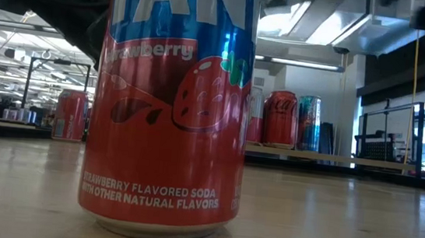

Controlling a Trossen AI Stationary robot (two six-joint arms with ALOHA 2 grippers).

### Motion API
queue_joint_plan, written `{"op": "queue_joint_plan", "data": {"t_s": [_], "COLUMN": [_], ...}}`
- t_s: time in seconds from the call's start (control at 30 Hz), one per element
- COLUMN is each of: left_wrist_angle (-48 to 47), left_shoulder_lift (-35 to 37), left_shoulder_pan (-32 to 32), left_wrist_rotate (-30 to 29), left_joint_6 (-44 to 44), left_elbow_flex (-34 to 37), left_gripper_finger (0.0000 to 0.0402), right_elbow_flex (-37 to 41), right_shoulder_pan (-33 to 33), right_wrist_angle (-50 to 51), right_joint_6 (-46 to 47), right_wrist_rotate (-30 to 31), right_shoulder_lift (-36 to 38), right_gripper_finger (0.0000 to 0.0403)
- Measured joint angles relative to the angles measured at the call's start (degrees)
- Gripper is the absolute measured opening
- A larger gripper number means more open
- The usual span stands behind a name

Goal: Place canned beverage on shelf
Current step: Put the blue soda can on the shelf aligned with the other blue soda can

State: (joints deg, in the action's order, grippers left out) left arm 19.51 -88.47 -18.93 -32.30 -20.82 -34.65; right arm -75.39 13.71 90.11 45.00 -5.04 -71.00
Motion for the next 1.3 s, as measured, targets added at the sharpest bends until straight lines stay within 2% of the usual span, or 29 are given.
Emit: {"op": "queue_joint_plan", "data": {"t_s": [0.13,0.27,0.43,0.6,0.67,0.93,1.3], "left_wrist_angle": [0.0,-0.1,-0.1,-0.2,-0.1,0.6,0.9], "left_shoulder_lift": [0.0,0.0,0.0,0.0,0.0,0.0,0.0], "left_shoulder_pan": [0.0,0.0,0.0,-0.8,-1.3,-2.5,-2.5], "left_wrist_rotate": [0.3,0.3,0.3,0.3,0.3,0.2,-0.1], "left_joint_6": [0.0,0.6,0.5,-0.9,-1.4,-1.6,-1.7], "left_elbow_flex": [0.0,0.0,0.0,0.0,0.0,0.0,0.0], "left_gripper_finger": [0.0361,0.0361,0.0361,0.0361,0.0361,0.0361,0.0361], "right_elbow_flex": [3.1,5.2,6.6,6.6,6.6,6.6,6.6], "right_shoulder_pan": [6.3,13.1,23.1,33.2,36.0,43.6,44.0], "right_wrist_angle": [-0.1,-0.1,-1.6,-12.6,-14.1,-18.2,-18.5], "right_joint_6": [19.2,35.1,49.4,60.7,64.6,71.7,70.1], "right_wrist_rotate": [-10.1,-16.1,-19.0,-17.0,-15.8,-10.8,-8.9], "right_shoulder_lift": [0.8,0.1,-2.1,-4.1,-5.0,-9.6,-10.6], "right_gripper_finger": [0.0349,0.0349,0.0349,0.0349,0.0349,0.0349,0.0349]}}
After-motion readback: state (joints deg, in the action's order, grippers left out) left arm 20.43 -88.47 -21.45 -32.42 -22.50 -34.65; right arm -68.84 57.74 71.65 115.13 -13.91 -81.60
